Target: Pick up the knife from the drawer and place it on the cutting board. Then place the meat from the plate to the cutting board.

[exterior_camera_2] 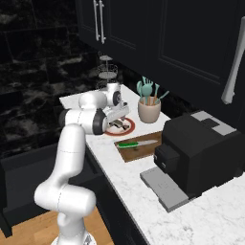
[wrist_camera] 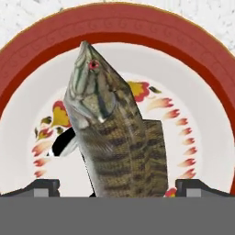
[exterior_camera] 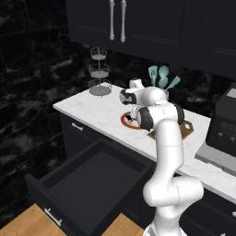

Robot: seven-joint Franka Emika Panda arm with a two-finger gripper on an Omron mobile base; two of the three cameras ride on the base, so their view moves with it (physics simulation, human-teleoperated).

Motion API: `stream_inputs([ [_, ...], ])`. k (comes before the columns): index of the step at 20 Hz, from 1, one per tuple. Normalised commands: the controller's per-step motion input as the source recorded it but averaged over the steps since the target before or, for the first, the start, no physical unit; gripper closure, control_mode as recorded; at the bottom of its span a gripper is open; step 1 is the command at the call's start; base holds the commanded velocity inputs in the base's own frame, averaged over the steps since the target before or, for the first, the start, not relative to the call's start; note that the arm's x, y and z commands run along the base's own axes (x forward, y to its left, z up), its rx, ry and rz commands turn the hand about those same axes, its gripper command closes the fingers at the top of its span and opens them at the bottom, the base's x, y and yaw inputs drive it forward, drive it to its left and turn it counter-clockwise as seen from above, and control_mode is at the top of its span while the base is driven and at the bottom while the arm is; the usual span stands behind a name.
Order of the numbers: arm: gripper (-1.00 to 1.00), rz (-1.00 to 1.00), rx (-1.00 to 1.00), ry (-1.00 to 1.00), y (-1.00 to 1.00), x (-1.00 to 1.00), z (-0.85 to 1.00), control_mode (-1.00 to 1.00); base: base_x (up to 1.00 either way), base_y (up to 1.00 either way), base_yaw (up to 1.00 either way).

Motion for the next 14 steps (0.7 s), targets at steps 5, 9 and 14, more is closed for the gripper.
stream_inputs([
  [5, -1.00, 0.15, 0.00, -0.10, 0.00, -0.08, -0.30, -1.00, 0.00, 0.00, 0.00],
  [9, -1.00, 0.14, 0.00, -0.04, 0.00, -0.04, -0.37, -1.00, 0.00, 0.00, 0.00],
  [14, 1.00, 0.13, 0.00, -0.01, 0.00, -0.01, -0.31, -1.00, 0.00, 0.00, 0.00],
])
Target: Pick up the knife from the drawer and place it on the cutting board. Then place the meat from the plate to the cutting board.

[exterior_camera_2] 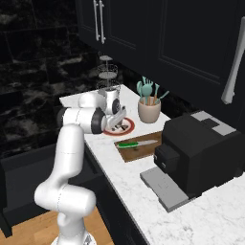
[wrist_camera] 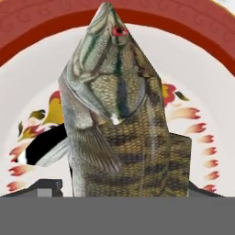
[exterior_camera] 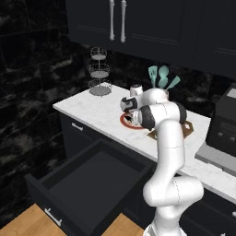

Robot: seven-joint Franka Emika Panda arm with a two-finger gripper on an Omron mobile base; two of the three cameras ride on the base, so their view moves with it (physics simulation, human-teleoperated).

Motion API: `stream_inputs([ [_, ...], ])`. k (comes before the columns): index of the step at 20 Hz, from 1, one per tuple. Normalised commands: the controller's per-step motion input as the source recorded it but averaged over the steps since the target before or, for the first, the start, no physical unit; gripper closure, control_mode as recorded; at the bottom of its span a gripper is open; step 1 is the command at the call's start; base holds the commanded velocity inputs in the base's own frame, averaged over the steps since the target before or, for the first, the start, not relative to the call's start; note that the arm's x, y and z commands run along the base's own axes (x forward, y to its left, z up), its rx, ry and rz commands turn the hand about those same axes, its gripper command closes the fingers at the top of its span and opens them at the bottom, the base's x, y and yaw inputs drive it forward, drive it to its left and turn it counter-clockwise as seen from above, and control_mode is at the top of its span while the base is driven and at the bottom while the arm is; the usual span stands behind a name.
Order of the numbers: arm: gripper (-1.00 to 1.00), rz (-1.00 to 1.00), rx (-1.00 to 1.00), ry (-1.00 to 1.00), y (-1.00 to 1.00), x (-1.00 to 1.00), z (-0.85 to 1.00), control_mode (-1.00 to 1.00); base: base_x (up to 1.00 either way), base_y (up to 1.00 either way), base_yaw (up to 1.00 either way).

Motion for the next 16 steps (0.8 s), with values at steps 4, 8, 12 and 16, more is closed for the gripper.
stream_inputs([
  [4, 1.00, 0.07, 0.00, -0.06, 0.00, -0.24, 0.15, -1.00, 0.00, 0.00, 0.00],
  [8, 1.00, 0.03, 0.00, -0.08, -0.01, -0.39, 0.52, -1.00, 0.00, 0.00, 0.00],
  [12, 1.00, 0.03, 0.00, -0.14, -0.31, -0.67, 0.58, -1.00, 0.00, 0.00, 0.00],
  [16, 1.00, 0.00, 0.00, -0.05, -0.66, -0.96, 0.18, -1.00, 0.00, 0.00, 0.00],
])
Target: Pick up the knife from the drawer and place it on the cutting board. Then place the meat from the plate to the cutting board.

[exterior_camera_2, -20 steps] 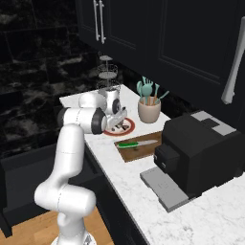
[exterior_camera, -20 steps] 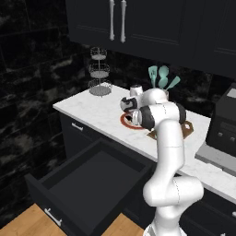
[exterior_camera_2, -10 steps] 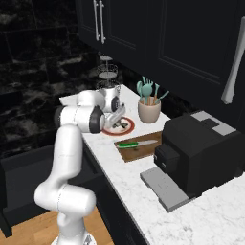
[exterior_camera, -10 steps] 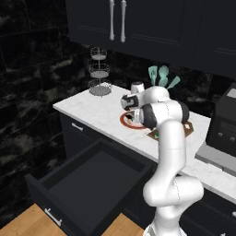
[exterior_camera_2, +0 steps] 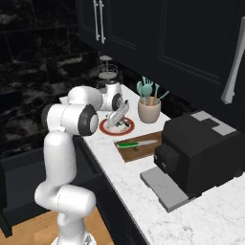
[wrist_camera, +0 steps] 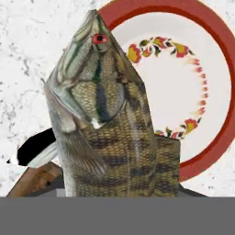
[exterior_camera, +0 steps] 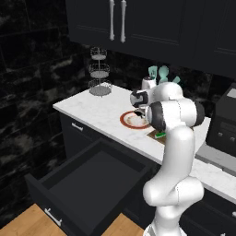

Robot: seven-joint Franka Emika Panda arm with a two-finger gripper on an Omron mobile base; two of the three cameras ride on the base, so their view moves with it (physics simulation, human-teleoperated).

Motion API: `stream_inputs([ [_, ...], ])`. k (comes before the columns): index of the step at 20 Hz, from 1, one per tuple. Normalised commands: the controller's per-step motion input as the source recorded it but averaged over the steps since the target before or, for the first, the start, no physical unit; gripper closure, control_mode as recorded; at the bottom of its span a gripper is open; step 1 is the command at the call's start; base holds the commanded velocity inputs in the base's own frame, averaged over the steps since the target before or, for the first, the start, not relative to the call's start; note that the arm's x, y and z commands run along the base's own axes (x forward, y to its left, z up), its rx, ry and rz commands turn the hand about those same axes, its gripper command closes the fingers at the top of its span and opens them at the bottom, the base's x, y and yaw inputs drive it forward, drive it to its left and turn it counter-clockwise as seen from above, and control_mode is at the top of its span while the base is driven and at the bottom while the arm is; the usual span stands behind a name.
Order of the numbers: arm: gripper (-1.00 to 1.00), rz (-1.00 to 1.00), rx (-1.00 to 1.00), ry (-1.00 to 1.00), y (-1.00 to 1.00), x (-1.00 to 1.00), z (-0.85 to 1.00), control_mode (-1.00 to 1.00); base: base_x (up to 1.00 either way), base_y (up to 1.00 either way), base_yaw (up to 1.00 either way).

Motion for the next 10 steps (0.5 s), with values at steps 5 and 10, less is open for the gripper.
stream_inputs([
  [5, 1.00, 0.00, 0.00, 0.00, -0.78, -0.73, 0.01, -1.00, 0.00, 0.00, 0.00],
  [10, 1.00, -0.08, 0.00, 0.00, -0.89, -0.10, 0.00, -1.00, 0.00, 0.00, 0.00],
])
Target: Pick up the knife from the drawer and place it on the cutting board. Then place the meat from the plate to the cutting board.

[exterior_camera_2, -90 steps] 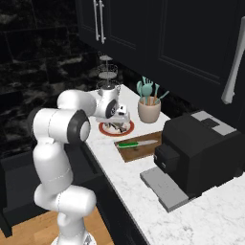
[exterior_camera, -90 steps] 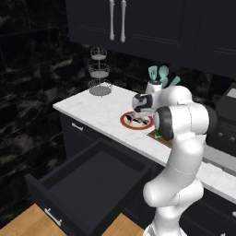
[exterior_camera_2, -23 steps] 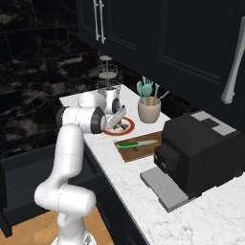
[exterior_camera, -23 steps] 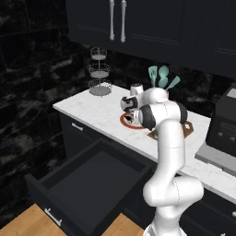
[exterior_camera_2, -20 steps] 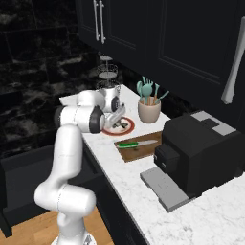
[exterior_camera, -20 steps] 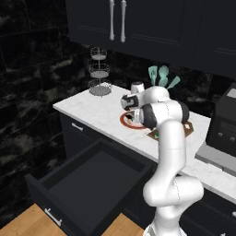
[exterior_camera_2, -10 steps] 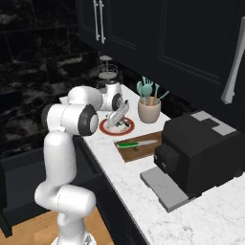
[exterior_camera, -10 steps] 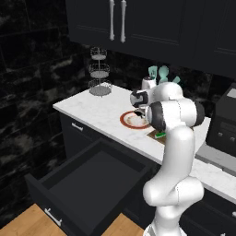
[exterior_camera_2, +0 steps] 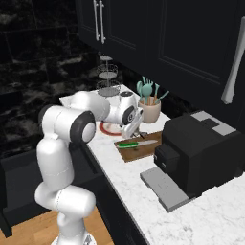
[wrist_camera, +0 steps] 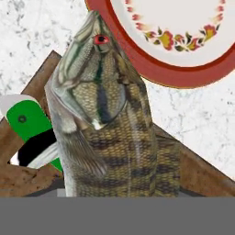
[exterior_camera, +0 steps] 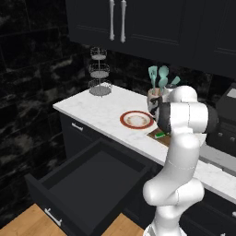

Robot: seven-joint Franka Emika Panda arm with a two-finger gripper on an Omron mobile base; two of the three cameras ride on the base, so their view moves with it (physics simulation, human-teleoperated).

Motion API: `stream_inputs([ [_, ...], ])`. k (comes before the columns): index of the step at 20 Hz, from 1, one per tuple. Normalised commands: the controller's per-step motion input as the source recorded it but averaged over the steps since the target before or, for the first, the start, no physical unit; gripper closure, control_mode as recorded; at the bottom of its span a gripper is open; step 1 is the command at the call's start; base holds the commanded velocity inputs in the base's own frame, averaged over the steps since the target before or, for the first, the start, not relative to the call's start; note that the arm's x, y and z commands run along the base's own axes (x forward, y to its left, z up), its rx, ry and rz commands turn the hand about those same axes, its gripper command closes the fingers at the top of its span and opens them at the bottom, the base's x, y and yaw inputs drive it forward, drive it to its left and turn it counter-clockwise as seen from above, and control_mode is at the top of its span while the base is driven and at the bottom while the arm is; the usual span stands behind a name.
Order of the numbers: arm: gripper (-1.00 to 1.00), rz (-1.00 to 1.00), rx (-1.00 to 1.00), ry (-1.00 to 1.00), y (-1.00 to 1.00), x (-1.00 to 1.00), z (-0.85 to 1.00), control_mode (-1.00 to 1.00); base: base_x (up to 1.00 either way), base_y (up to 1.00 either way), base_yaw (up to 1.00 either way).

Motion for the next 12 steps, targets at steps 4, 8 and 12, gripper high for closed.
stream_inputs([
  [4, 1.00, -0.10, 0.00, 0.00, -0.85, 0.00, 0.00, -1.00, 0.00, 0.00, 0.00],
  [8, 1.00, -0.08, 0.00, 0.00, -0.75, 0.03, -0.15, -1.00, 0.00, 0.00, 0.00],
  [12, 1.00, -0.06, 0.02, 0.00, -0.53, 0.05, -0.36, -1.00, 0.00, 0.00, 0.00],
])
